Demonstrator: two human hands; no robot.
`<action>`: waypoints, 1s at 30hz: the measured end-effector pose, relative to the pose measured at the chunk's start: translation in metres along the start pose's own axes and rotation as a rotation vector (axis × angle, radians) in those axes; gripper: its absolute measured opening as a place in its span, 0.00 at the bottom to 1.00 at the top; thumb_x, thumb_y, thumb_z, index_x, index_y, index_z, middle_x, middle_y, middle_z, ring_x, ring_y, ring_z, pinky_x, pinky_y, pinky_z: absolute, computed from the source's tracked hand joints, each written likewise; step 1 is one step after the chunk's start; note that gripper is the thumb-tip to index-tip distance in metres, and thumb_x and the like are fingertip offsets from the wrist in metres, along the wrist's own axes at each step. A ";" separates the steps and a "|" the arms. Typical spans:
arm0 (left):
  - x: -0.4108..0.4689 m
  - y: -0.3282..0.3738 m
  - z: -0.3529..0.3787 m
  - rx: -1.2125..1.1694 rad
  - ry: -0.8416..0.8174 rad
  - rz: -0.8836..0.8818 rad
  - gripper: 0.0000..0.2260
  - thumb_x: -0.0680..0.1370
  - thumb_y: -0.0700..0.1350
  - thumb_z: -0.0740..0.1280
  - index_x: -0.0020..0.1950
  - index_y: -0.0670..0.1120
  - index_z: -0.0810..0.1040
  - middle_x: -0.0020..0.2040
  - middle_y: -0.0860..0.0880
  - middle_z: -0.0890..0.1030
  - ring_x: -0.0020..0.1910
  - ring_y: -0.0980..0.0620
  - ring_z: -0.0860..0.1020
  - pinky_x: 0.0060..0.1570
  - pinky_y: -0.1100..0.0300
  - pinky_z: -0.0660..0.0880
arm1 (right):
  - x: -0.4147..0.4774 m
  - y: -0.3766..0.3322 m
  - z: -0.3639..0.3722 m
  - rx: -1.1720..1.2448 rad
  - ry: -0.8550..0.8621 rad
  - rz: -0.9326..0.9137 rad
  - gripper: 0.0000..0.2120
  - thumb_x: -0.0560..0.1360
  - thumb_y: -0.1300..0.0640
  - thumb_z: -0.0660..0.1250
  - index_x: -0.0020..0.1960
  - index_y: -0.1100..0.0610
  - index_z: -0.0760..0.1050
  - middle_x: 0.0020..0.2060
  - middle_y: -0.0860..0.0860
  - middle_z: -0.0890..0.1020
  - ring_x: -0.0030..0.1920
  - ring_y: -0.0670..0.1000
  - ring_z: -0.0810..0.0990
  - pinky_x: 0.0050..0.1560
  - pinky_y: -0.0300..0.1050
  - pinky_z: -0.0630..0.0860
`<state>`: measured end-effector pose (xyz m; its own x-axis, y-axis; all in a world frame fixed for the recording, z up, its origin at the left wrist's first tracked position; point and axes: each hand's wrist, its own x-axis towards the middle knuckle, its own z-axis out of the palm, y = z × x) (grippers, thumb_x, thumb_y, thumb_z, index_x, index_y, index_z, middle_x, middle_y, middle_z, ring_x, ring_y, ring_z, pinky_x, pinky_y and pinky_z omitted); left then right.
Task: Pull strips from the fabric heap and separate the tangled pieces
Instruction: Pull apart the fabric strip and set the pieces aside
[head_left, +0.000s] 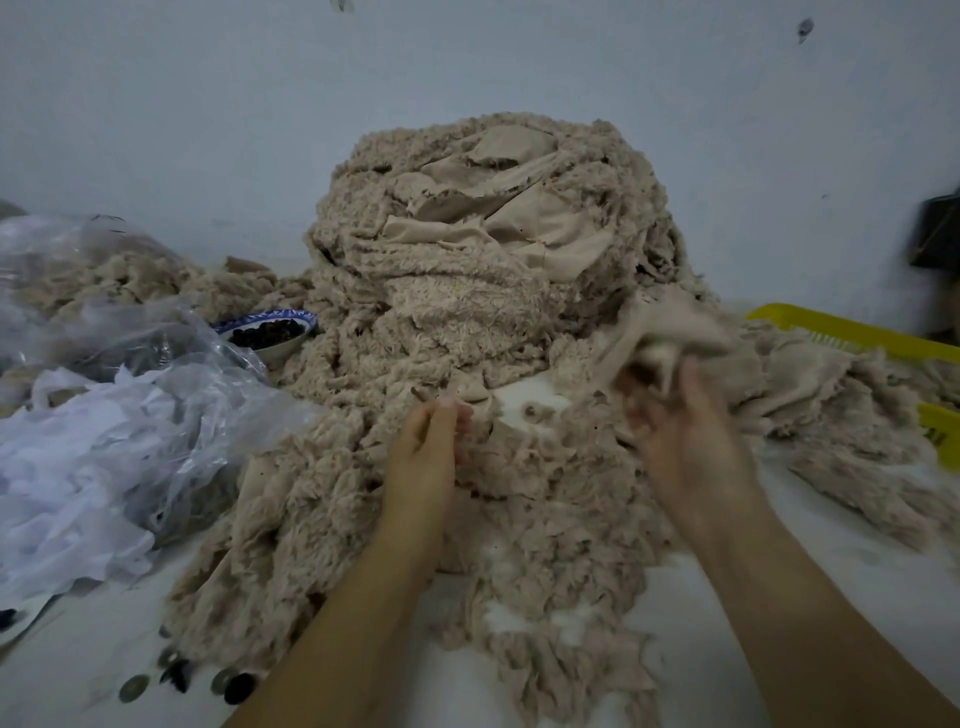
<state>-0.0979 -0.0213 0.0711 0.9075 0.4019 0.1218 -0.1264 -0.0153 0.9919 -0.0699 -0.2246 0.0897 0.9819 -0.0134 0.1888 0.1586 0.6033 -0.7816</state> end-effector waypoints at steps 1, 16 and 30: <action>0.000 -0.003 0.000 0.070 -0.004 0.030 0.10 0.82 0.54 0.63 0.45 0.55 0.81 0.37 0.60 0.81 0.36 0.63 0.77 0.39 0.61 0.72 | 0.004 -0.004 -0.005 0.039 0.057 -0.002 0.23 0.79 0.41 0.60 0.69 0.53 0.72 0.57 0.48 0.83 0.53 0.46 0.85 0.44 0.37 0.80; -0.007 -0.007 0.007 0.244 -0.367 0.255 0.11 0.83 0.55 0.61 0.40 0.62 0.73 0.33 0.60 0.77 0.31 0.63 0.73 0.33 0.70 0.69 | -0.016 0.049 0.013 -1.167 -0.306 -0.059 0.11 0.81 0.55 0.64 0.62 0.46 0.76 0.50 0.43 0.82 0.45 0.38 0.79 0.40 0.30 0.75; 0.009 -0.020 0.003 0.663 -0.204 0.188 0.09 0.84 0.46 0.61 0.62 0.47 0.77 0.55 0.51 0.77 0.49 0.56 0.74 0.45 0.70 0.67 | -0.017 0.029 0.014 -0.734 0.131 -0.152 0.20 0.82 0.53 0.63 0.74 0.51 0.70 0.63 0.44 0.78 0.65 0.48 0.74 0.60 0.39 0.70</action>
<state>-0.0856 -0.0199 0.0522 0.9592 0.1594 0.2334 -0.0773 -0.6463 0.7592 -0.0836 -0.1958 0.0721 0.9408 -0.1764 0.2894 0.2759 -0.0970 -0.9563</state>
